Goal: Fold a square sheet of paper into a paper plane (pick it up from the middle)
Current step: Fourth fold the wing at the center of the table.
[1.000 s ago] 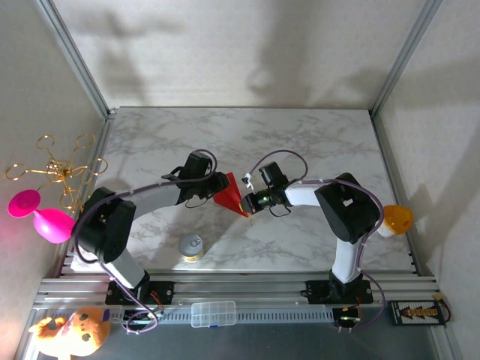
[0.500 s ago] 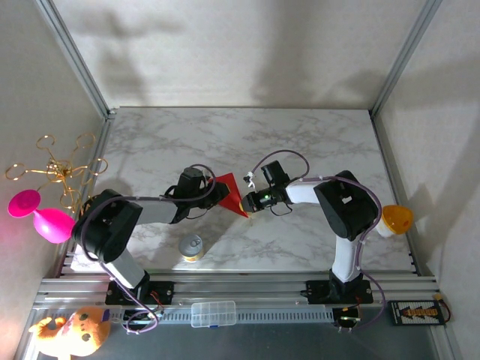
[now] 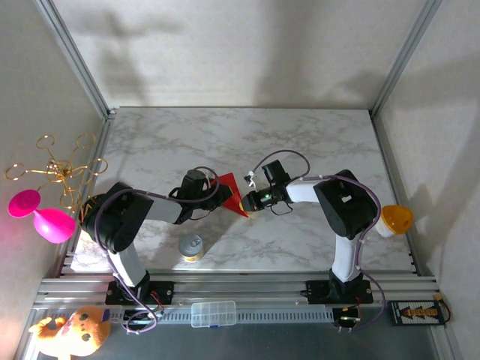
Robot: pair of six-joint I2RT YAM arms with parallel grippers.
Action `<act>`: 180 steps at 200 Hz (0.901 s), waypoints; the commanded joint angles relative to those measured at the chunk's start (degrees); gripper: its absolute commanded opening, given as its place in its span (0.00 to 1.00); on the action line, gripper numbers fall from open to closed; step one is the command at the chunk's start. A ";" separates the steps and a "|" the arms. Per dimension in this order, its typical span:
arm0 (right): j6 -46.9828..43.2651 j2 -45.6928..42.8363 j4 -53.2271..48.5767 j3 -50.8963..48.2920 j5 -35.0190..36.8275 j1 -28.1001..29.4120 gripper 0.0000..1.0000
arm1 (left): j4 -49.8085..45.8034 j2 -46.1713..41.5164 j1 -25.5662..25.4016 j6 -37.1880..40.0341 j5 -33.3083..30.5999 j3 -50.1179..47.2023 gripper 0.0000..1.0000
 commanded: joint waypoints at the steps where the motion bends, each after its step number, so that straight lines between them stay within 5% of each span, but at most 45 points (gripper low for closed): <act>1: 0.27 2.24 -2.92 0.28 1.23 -0.31 0.06 | 2.76 1.52 -0.40 -0.48 1.04 1.50 0.13; 180: 0.20 3.46 -4.50 1.07 1.62 -0.30 0.13 | 3.96 5.66 -0.49 -1.86 0.61 3.00 0.12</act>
